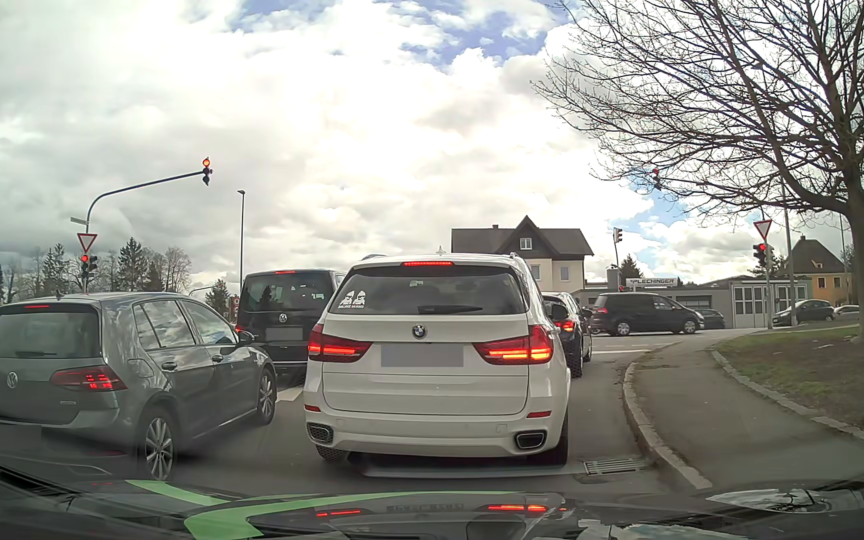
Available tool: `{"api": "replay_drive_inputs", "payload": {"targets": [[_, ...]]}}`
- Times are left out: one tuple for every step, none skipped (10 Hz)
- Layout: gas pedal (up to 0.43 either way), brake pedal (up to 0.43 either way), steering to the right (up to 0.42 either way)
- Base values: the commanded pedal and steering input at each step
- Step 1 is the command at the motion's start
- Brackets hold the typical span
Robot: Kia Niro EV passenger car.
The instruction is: Follow the waypoints while adhering to traffic rules and regulations
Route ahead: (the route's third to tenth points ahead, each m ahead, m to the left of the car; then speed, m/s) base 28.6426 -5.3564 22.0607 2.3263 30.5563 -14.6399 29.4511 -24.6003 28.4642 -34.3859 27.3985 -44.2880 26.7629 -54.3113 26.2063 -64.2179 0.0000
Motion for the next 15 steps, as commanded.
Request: {"api": "replay_drive_inputs", "payload": {"targets": [[0.000,0.323,0.016],[0.000,0.323,0.016],[0.000,0.323,0.016],[0.000,0.323,0.016],[0.000,0.323,0.016],[0.000,0.323,0.016],[0.000,0.323,0.016],[0.000,0.323,0.016],[0.000,0.323,0.016],[0.000,0.323,0.016],[0.000,0.323,0.016],[0.000,0.323,0.016],[0.000,0.323,0.016],[0.000,0.323,0.016],[0.000,0.323,0.016]]}}
